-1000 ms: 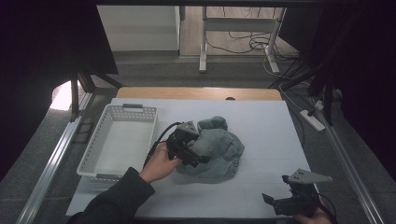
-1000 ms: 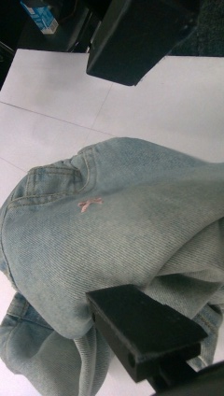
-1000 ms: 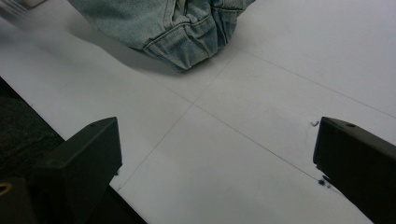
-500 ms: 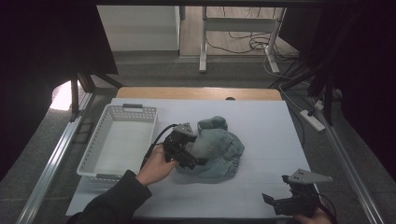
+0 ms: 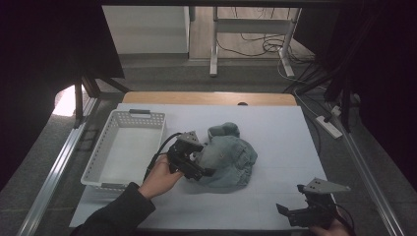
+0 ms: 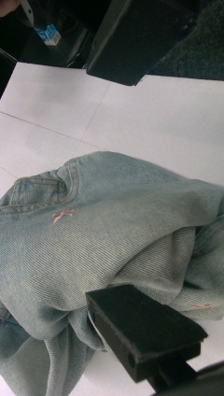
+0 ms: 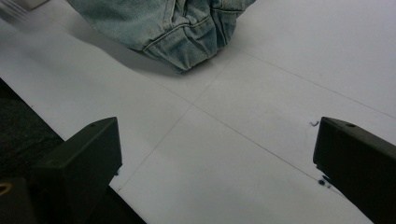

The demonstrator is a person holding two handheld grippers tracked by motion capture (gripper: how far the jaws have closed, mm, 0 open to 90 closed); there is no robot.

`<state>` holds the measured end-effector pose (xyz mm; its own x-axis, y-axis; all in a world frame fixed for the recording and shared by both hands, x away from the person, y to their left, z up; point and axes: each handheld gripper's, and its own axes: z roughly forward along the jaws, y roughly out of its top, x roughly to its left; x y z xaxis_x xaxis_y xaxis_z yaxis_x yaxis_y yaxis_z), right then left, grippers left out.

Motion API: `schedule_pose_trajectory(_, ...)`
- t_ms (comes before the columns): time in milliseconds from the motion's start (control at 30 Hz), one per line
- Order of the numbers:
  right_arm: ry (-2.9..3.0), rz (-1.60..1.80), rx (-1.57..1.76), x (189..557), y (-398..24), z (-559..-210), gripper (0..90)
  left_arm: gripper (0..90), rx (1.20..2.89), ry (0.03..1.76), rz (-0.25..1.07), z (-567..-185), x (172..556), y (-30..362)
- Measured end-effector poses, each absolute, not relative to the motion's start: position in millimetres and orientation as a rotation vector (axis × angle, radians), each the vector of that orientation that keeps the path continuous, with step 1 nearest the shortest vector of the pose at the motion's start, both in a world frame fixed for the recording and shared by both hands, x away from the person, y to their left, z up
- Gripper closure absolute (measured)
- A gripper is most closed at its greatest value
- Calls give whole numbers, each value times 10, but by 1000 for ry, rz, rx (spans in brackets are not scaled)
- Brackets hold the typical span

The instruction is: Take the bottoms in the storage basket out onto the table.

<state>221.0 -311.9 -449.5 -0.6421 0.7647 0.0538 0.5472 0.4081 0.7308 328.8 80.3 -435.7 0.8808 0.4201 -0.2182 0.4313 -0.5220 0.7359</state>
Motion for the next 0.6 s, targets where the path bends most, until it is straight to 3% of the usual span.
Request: schedule_pose_trajectory(600,2377,1073,1143,2209,-3118,-4495,15,0,2171,640,-13,-4375,3185,920)
